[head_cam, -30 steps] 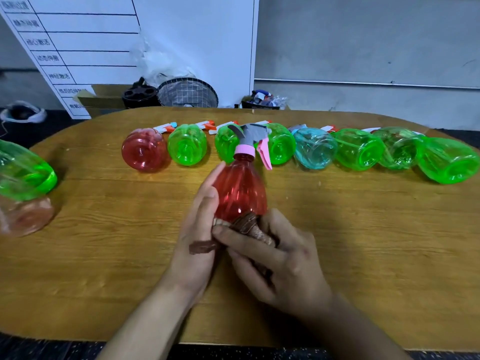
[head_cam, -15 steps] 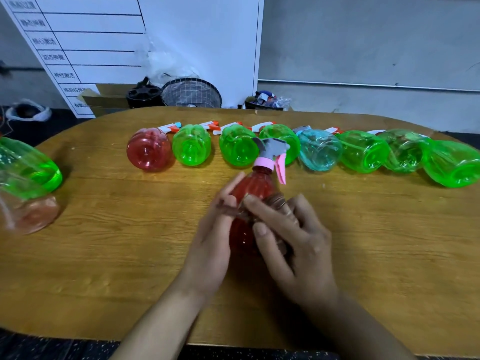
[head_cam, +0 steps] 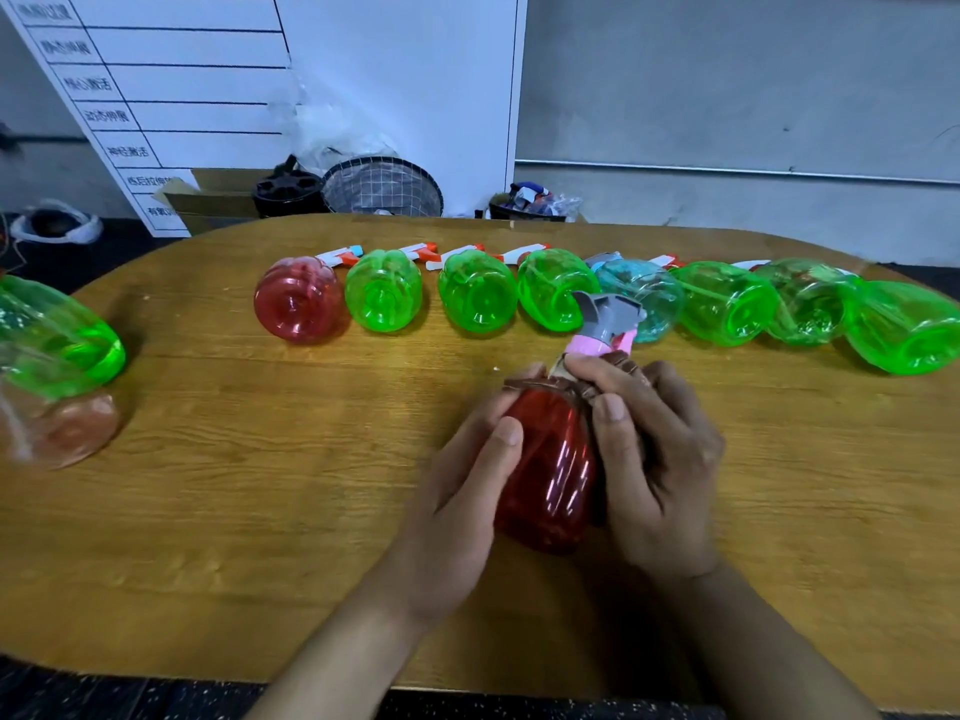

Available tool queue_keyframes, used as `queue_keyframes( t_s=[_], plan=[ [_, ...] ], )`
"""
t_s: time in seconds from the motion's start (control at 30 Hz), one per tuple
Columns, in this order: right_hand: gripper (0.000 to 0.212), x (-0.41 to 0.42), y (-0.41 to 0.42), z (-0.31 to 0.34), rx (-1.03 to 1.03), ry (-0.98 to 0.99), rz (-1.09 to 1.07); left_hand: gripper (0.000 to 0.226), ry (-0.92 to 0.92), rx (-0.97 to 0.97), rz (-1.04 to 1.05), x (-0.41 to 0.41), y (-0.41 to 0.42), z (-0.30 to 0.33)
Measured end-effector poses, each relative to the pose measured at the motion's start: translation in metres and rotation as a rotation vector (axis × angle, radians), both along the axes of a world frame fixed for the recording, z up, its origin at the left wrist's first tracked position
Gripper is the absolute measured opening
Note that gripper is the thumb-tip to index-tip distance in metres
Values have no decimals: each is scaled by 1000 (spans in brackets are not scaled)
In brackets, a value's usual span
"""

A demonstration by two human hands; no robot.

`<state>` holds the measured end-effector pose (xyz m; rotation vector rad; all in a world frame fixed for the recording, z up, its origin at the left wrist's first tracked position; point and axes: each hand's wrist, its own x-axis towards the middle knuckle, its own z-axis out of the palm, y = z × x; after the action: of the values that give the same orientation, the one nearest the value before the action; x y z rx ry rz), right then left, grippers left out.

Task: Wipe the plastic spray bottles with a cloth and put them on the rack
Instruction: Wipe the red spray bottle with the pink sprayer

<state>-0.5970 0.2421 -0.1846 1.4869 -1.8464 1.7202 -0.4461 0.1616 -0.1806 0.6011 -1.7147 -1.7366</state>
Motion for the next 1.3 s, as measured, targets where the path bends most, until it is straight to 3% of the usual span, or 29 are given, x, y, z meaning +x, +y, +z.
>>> queue_keyframes(
  t_s=[0.2,0.33,0.57,0.8,0.97,1.1,1.3],
  plan=[
    [36,0,-2,2,15,-48,10,46,11,-26,-70,2,4,8],
    [39,1,-6,7,-87,-181,27,67,77,89,-16,2,0,9],
    [37,3,-6,13,-98,-195,31,49,84,106,-19,-3,2,1],
    [34,6,-2,9,132,-62,31,51,66,86,18,-4,-1,-5],
    [33,29,1,-2,130,168,188,53,178,209,108,1,-12,-2],
    [31,29,0,-3,110,335,242,60,227,183,124,3,-17,4],
    [34,12,-3,0,71,43,111,50,131,36,110,-2,-7,0]
  ],
)
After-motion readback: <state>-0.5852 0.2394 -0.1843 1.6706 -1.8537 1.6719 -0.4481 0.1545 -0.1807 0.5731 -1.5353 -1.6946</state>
